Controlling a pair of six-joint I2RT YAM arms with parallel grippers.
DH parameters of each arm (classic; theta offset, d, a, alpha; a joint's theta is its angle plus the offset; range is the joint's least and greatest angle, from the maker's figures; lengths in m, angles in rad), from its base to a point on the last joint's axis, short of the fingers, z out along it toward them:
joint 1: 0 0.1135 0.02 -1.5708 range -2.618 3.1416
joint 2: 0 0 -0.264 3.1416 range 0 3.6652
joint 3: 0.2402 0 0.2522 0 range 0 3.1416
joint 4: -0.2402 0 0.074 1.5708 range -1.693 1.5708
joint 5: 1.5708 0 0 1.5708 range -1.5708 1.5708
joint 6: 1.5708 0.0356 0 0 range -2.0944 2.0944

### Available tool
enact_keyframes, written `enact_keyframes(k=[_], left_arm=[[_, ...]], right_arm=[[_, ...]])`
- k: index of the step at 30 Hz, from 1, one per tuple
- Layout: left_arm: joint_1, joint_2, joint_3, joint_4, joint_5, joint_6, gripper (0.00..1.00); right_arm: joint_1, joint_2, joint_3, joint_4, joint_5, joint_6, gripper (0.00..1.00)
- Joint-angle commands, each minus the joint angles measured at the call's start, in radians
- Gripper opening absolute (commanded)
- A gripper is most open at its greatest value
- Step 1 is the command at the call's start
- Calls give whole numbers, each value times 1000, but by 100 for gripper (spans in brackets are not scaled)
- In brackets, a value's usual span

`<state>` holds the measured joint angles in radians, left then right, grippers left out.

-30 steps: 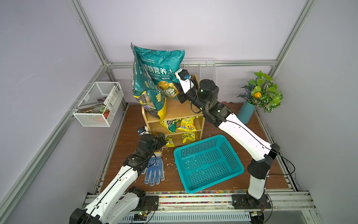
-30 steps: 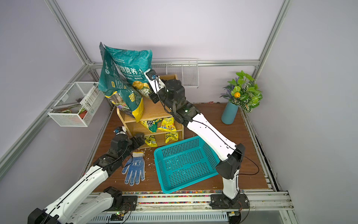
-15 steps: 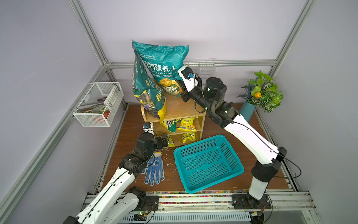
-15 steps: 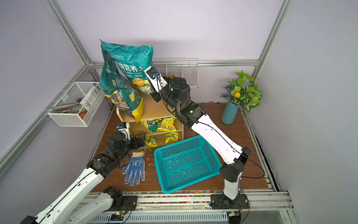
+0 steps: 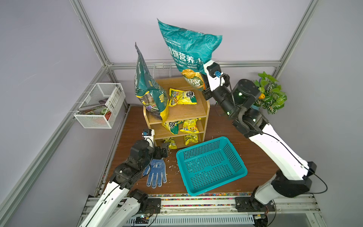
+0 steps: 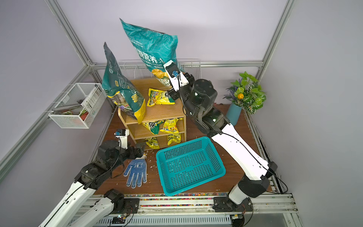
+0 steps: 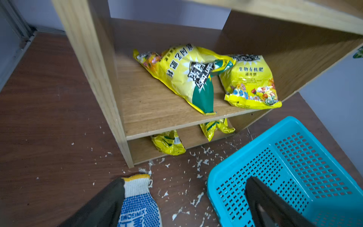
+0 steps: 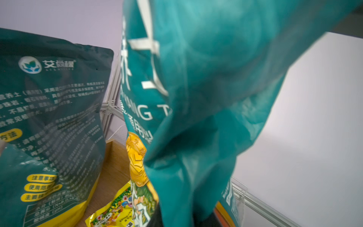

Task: Take down the fertilizer bag from the shelf
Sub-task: Pick up the fertilizer bag from the shelf, then place the fertilizer bag in the storage box.

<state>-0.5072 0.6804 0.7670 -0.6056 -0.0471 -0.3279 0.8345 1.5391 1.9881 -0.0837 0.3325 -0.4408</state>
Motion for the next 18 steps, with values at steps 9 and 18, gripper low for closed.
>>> enact_keyframes(k=[9, 18], left_arm=[[-37, 62, -12, 29, 303, -23, 95], [-183, 147, -48, 199, 251, -59, 93]], right_arm=[[12, -324, -281, 129, 426, 24, 0], [12, -520, -561, -165, 571, 341, 0]])
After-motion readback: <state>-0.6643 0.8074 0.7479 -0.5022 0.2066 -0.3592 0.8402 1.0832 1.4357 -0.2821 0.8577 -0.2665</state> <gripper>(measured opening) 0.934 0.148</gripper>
